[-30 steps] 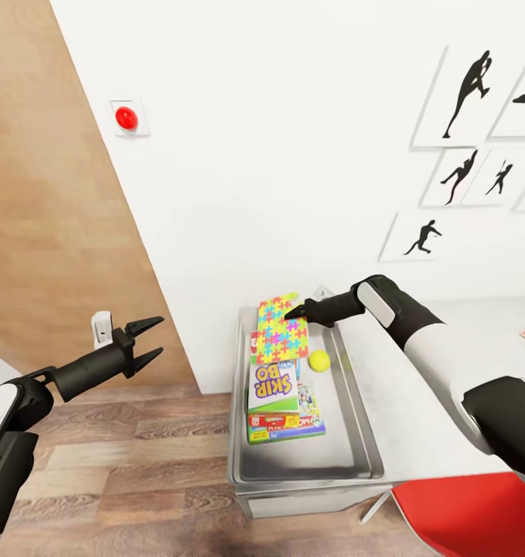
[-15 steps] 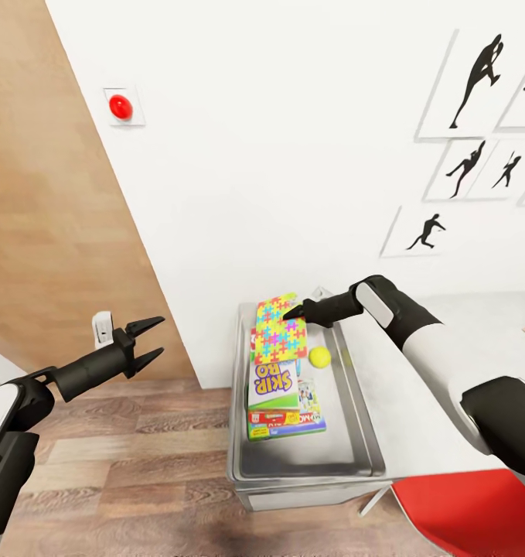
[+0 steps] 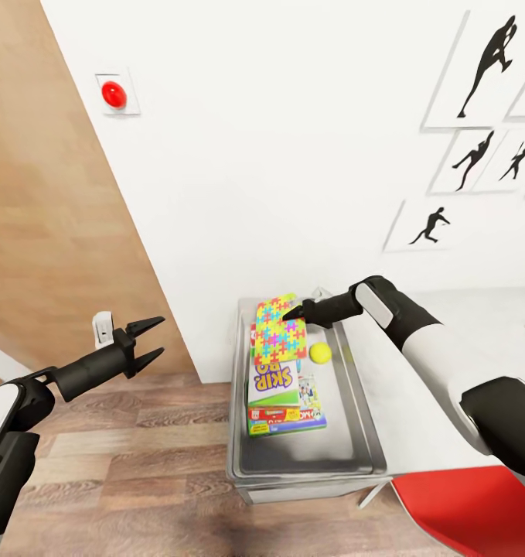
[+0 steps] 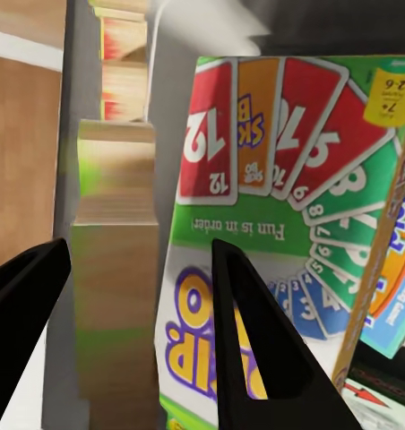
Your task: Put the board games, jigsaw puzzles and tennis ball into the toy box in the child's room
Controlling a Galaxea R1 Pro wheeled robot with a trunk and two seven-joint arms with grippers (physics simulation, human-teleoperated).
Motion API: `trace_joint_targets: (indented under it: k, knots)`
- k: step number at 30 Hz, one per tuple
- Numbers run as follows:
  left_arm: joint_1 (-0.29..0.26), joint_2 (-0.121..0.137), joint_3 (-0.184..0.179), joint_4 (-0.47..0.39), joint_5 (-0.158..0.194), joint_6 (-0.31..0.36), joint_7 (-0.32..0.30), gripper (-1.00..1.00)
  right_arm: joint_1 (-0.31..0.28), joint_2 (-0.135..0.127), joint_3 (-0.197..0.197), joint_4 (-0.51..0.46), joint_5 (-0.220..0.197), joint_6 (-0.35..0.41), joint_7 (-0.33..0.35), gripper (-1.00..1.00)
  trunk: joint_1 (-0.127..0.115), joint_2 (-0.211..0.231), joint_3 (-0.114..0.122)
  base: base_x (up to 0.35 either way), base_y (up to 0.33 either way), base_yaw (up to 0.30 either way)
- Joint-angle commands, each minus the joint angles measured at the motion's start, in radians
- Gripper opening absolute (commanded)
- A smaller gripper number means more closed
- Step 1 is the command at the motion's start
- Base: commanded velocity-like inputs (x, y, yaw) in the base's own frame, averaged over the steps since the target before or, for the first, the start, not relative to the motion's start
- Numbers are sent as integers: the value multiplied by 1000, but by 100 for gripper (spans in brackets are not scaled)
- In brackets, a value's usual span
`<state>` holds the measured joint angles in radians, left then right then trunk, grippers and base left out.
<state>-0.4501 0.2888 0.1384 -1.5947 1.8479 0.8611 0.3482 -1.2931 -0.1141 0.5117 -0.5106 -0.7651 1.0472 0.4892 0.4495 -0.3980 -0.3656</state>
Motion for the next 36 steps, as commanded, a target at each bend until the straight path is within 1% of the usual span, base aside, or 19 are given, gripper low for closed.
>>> trace_joint_targets:
  k: [1,17,29,36]
  knots:
    - [-1,0,1,-1,10,3,10,100,-1,-1,5,0,6,0,9,-100,1,-2,-3,0,0,0]
    - [-1,0,1,-1,10,2,11,100,1,-1,7,0,7,0,8,-100,1,-2,-28,0,0,0]
    - [-1,0,0,-1,10,2,11,100,1,2,7,0,9,0,7,-100,1,-2,-33,0,0,0]
    - [-1,-1,0,-1,10,2,11,100,0,12,8,0,11,0,4,-100,1,-2,-33,0,0,0]
